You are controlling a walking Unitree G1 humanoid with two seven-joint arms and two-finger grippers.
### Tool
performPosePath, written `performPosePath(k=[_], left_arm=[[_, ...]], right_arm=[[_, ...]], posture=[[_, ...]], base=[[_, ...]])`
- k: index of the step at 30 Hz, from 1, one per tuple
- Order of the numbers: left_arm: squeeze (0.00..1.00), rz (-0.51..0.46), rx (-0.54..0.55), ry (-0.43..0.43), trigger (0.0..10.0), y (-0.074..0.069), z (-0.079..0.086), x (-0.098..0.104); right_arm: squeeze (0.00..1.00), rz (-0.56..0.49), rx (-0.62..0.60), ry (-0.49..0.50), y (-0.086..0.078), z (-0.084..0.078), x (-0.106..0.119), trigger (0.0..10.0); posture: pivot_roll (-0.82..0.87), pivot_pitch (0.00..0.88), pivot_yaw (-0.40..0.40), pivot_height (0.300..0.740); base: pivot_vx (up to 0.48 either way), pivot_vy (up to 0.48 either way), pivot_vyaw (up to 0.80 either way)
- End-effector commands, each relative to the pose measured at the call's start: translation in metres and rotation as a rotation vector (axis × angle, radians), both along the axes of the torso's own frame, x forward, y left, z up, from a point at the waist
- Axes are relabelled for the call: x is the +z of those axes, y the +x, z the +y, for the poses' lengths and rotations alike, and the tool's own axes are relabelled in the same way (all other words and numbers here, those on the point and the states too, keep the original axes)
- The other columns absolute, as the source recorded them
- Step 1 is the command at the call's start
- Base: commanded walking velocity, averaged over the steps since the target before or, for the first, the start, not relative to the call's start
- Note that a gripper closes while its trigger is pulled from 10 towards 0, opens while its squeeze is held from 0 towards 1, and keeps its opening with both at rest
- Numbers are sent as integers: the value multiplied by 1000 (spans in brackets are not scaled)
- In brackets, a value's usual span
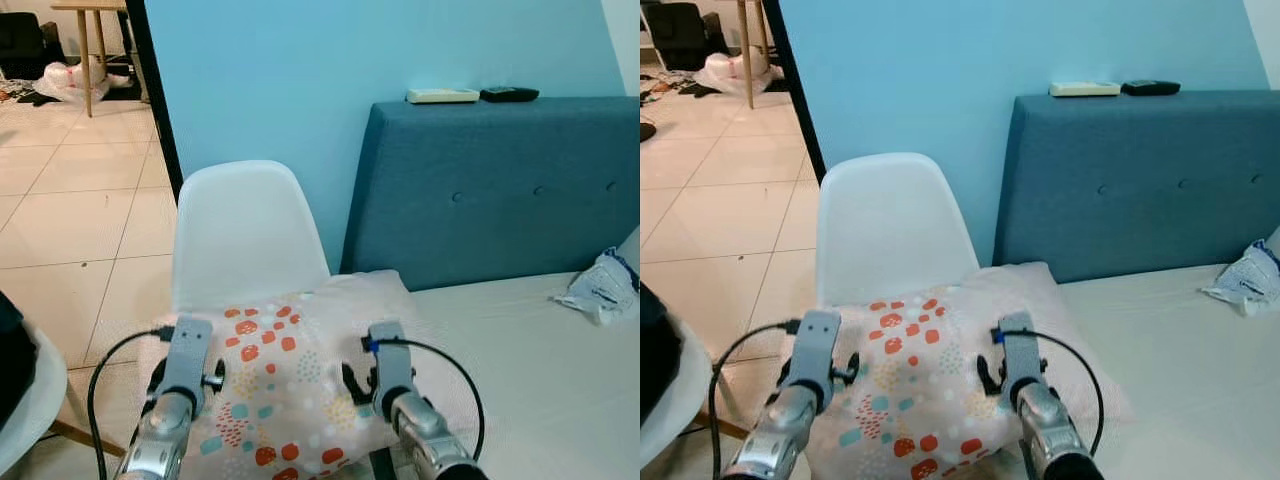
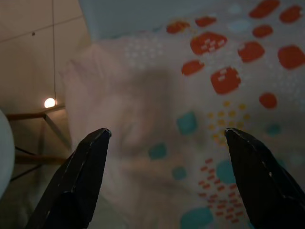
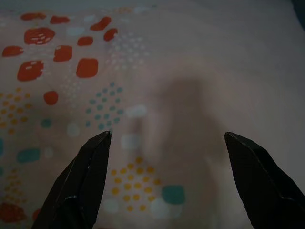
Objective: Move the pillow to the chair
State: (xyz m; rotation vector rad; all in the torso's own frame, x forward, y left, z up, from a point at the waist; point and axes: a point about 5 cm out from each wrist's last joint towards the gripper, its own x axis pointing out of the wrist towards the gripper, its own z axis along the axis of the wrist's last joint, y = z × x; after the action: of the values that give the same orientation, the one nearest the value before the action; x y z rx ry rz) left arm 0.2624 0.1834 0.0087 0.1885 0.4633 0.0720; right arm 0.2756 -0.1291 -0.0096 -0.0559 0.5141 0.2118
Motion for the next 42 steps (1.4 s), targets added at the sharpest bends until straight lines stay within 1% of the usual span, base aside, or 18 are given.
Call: performPosePath(k=[1, 6, 8, 12, 15, 17, 19, 22, 28, 42], left_arm=[[0, 0, -15, -3, 10000, -2, -4, -1], [0, -3, 11, -14, 10000, -4, -4, -3], [0, -2, 18, -21, 10000, -6, -4, -5], [0, 3, 24, -28, 10000, -9, -4, -7], [0, 7, 32, -31, 10000, -11, -5, -9], [0, 13, 50, -32, 10000, -13, -2, -11], [0, 14, 54, -33, 10000, -13, -2, -12], [0, 2, 60, -22, 10000, -14, -2, -12], [0, -6, 104, -1, 10000, -17, 4, -12], [0, -8, 127, 14, 10000, -19, 3, -13]], right_arm=[[0, -8, -16, 2, -2, -1, -1, 10000], [0, -13, -8, 5, -4, 2, -2, 10000], [0, -9, 0, -2, -5, 2, -4, 10000], [0, -11, 2, -7, -7, 1, -5, 10000], [0, -10, 0, -7, -9, 1, -6, 10000], [0, -8, 0, -8, -10, 1, -7, 10000], [0, -8, 0, -8, -11, 1, -8, 10000], [0, -26, -1, -1, -10, 1, -6, 10000], [0, -29, 6, -6, -10, 1, -6, 10000], [0, -33, 11, -11, -11, -1, -6, 10000]], posture=[[-29, 38, -45, 740], [-23, 54, -50, 740], [-27, 35, -46, 740], [-32, 35, -46, 740], [-29, 20, -43, 740], [-33, 0, -36, 740], [-33, 0, -36, 740], [-31, 0, -36, 740], [-33, 0, -36, 740], [-38, 0, -42, 740]], base=[[0, 0, 0], [0, 0, 0], [0, 0, 0], [0, 0, 0], [0, 0, 0], [0, 0, 0], [0, 0, 0], [0, 0, 0], [0, 0, 0], [0, 0, 0]])
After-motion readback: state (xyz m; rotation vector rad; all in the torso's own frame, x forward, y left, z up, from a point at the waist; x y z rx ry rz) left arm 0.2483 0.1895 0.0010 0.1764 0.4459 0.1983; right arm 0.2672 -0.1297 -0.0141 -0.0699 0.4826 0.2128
